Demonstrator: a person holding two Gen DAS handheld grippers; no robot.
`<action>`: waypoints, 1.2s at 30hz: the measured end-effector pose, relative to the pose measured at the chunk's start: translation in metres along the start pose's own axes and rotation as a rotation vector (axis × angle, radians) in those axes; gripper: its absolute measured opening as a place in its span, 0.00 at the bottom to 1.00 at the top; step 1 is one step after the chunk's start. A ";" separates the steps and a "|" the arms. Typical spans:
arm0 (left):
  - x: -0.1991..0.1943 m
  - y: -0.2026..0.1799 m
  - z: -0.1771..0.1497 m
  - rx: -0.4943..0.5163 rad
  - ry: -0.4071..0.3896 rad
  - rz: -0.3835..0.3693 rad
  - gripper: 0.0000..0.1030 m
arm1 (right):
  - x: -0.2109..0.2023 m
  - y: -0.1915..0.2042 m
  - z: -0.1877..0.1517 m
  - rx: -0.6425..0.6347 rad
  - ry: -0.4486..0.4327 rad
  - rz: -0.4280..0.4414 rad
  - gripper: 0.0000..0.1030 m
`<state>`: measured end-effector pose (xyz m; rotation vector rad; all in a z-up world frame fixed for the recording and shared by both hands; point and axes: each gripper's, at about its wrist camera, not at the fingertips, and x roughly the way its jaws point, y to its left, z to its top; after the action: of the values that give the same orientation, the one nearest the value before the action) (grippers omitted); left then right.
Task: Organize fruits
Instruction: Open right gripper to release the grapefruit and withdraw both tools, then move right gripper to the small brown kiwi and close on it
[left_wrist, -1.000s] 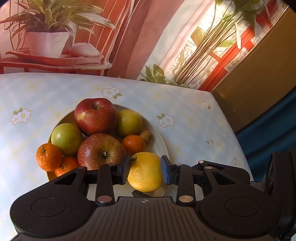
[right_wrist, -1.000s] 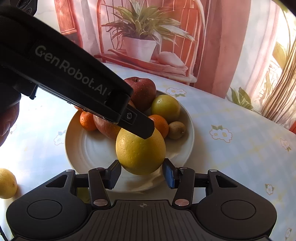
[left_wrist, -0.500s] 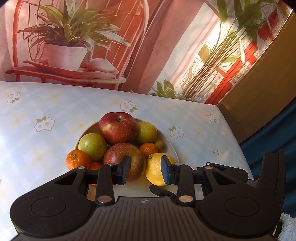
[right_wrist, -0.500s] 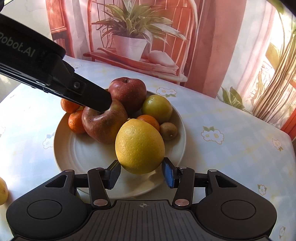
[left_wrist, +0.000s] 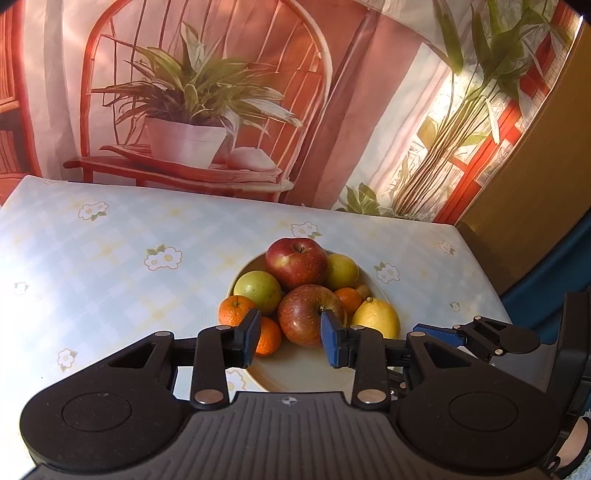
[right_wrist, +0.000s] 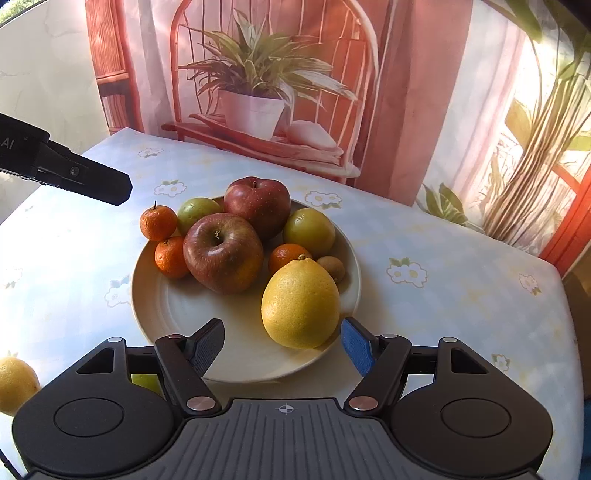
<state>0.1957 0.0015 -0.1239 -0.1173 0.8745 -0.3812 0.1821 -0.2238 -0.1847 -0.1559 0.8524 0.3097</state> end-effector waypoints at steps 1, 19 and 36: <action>-0.005 0.002 -0.002 0.008 -0.003 0.008 0.36 | -0.003 0.002 -0.001 0.002 -0.003 -0.001 0.64; -0.080 0.057 -0.053 -0.008 -0.068 0.140 0.38 | -0.041 0.049 -0.036 0.091 -0.077 0.079 0.60; -0.095 0.047 -0.083 -0.109 -0.121 0.188 0.38 | -0.030 0.087 -0.075 0.078 0.006 0.136 0.36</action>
<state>0.0900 0.0849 -0.1206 -0.1559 0.7797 -0.1494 0.0811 -0.1671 -0.2121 -0.0261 0.8819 0.4025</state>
